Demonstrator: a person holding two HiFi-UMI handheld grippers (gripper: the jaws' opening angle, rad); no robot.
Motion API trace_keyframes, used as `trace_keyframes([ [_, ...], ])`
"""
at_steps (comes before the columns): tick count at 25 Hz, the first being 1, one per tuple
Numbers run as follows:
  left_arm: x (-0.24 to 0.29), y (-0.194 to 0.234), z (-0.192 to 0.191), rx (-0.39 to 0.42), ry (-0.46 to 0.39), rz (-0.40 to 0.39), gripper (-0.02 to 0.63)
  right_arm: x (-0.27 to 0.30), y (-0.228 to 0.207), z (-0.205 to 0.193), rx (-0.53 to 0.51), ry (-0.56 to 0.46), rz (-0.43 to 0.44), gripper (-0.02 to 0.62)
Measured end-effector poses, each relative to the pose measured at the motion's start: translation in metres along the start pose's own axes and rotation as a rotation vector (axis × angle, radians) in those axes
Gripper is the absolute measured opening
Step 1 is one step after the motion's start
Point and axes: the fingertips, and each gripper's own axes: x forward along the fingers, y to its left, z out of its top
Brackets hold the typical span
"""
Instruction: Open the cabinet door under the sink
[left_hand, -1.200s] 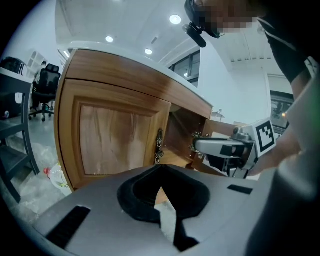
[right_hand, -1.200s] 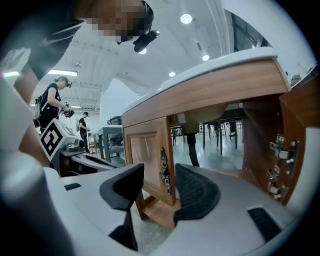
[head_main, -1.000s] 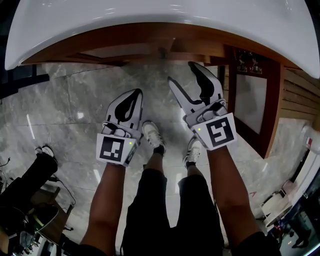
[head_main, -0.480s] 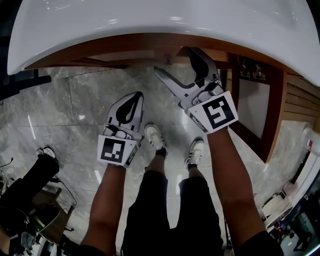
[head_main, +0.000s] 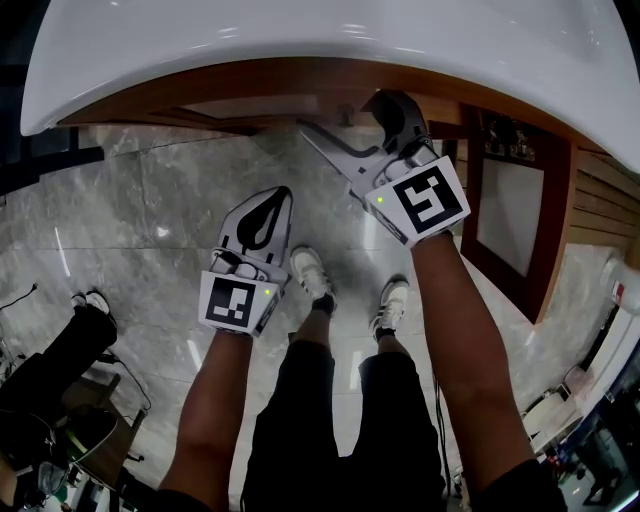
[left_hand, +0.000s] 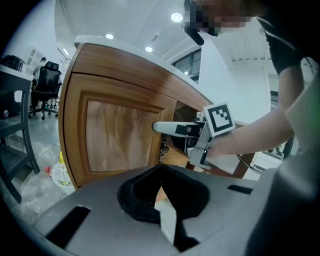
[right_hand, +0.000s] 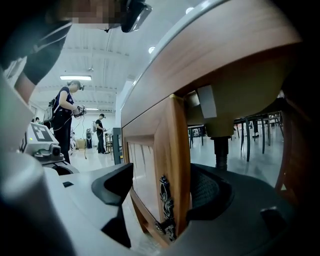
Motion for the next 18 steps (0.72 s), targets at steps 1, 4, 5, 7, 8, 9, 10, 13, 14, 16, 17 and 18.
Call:
trace_keyframes([
  [1, -0.002, 0.0, 0.0, 0.003, 0.001, -0.001, 0.021, 0.002, 0.0, 0.0, 0.001, -0.001, 0.0, 0.327],
  [4, -0.009, 0.009, -0.002, 0.0, 0.007, 0.018, 0.021, 0.003, 0.0, -0.002, 0.0, 0.011, -0.009, 0.327],
  [5, -0.013, 0.012, -0.004, -0.002, 0.008, 0.028, 0.021, 0.003, 0.0, -0.004, 0.001, 0.021, -0.013, 0.327],
  [7, -0.019, 0.016, -0.007, -0.008, 0.007, 0.042, 0.021, 0.001, 0.001, -0.006, 0.004, 0.035, -0.015, 0.327],
  [8, -0.022, 0.016, -0.008, -0.01, 0.008, 0.046, 0.021, 0.0, 0.001, -0.006, 0.004, 0.04, -0.014, 0.327],
  [9, -0.025, 0.015, -0.01, -0.012, 0.011, 0.048, 0.021, -0.001, 0.002, -0.006, 0.004, 0.045, -0.013, 0.327],
  [10, -0.028, 0.014, -0.012, -0.012, 0.014, 0.049, 0.021, -0.002, 0.003, -0.006, 0.003, 0.05, -0.014, 0.327],
  [13, -0.036, 0.013, -0.016, -0.025, 0.012, 0.059, 0.021, -0.008, 0.008, -0.007, -0.004, 0.054, -0.011, 0.327],
  [14, -0.038, 0.013, -0.015, -0.035, 0.003, 0.065, 0.021, -0.01, 0.011, -0.007, -0.011, 0.054, -0.004, 0.327],
  [16, -0.042, 0.012, -0.016, -0.046, -0.003, 0.076, 0.021, -0.016, 0.021, -0.009, -0.023, 0.057, 0.011, 0.327],
  [17, -0.045, 0.012, -0.018, -0.044, 0.001, 0.081, 0.021, -0.018, 0.025, -0.009, -0.025, 0.061, 0.017, 0.327],
  [18, -0.047, 0.012, -0.021, -0.041, 0.009, 0.086, 0.021, -0.021, 0.03, -0.01, -0.025, 0.065, 0.021, 0.327],
])
